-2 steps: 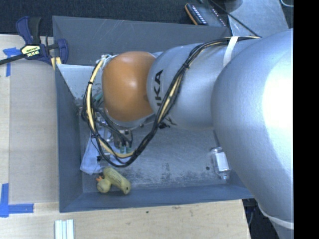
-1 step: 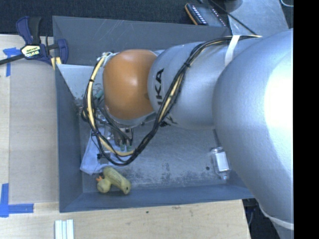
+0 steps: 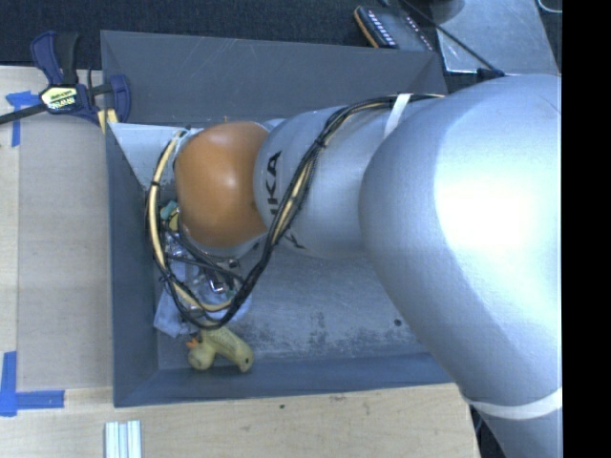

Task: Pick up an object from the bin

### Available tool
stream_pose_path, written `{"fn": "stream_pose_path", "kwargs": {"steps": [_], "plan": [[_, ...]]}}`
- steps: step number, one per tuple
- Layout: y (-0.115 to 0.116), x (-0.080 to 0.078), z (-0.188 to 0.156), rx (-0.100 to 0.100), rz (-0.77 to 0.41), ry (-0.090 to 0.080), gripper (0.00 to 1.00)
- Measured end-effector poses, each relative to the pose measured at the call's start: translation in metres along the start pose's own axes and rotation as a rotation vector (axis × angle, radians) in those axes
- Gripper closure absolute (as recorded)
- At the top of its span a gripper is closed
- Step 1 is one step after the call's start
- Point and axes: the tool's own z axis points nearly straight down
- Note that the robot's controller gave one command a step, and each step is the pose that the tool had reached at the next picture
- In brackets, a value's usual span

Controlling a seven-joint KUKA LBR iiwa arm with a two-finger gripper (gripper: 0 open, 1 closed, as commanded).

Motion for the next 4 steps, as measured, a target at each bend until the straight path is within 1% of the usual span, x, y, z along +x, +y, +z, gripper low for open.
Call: {"fn": "stream_pose_path", "kwargs": {"steps": [1, 2, 3, 4], "plan": [[-0.002, -0.013, -0.003, -0.001, 0.040, -0.016, 0.00], [-0.001, -0.001, -0.001, -0.001, 0.002, -0.003, 0.00], [-0.003, -0.014, -0.003, -0.003, 0.041, -0.021, 0.00], [-0.002, -0.003, -0.002, -0.001, 0.004, -0.005, 1.00]]}}
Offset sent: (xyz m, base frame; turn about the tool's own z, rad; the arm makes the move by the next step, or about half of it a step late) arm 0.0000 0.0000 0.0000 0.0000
